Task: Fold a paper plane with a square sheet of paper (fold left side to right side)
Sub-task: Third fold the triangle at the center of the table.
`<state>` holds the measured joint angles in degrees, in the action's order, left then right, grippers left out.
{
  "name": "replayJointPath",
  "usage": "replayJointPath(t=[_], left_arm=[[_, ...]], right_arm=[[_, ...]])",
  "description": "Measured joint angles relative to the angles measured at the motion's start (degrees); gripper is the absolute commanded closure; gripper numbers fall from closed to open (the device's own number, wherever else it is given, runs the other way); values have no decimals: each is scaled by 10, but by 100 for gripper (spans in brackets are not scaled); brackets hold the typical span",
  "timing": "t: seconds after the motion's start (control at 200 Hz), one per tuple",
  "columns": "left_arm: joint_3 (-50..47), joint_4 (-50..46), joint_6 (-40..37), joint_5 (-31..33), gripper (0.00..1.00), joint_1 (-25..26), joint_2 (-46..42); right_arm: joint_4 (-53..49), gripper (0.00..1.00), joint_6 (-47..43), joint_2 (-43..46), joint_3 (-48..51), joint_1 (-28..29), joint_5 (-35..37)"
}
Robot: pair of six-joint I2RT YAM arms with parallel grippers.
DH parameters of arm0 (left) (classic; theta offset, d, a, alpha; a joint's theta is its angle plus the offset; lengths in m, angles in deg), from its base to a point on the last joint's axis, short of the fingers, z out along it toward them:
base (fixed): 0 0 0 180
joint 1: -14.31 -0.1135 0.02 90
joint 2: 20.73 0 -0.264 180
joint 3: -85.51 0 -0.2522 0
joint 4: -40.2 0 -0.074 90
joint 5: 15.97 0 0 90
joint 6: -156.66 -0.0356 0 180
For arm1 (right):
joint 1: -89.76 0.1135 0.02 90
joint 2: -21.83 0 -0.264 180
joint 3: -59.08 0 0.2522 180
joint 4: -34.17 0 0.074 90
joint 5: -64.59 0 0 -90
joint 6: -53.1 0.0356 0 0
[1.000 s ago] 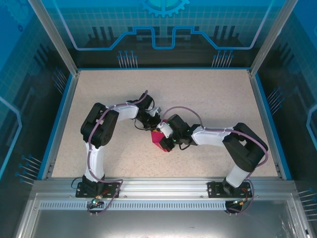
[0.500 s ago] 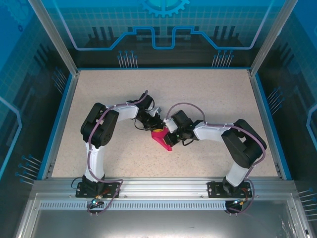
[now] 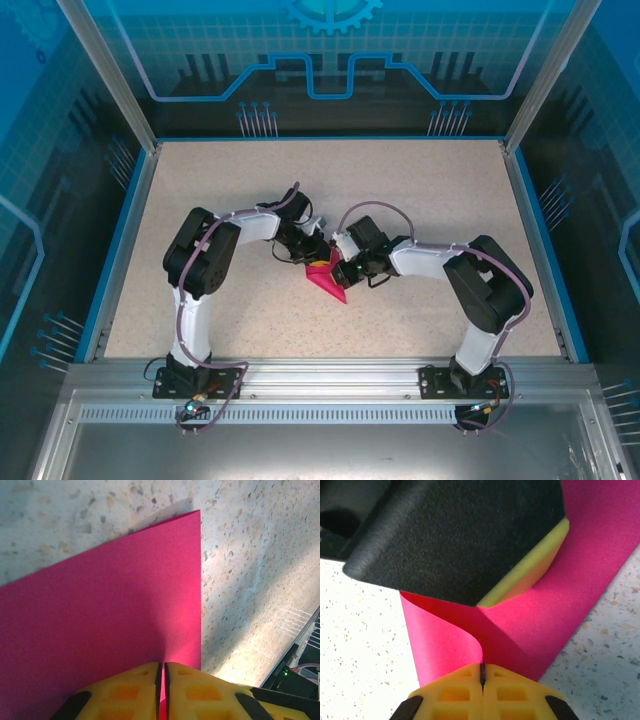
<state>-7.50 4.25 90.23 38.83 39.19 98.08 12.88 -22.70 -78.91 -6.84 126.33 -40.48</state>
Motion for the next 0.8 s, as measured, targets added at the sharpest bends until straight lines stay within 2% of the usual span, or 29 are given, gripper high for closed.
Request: replayJointPath(t=[0.8], left_arm=[[0, 0, 0, 2, 86, 1, 0]], right_arm=[[-6, 100, 0, 0, 0, -4, 3]])
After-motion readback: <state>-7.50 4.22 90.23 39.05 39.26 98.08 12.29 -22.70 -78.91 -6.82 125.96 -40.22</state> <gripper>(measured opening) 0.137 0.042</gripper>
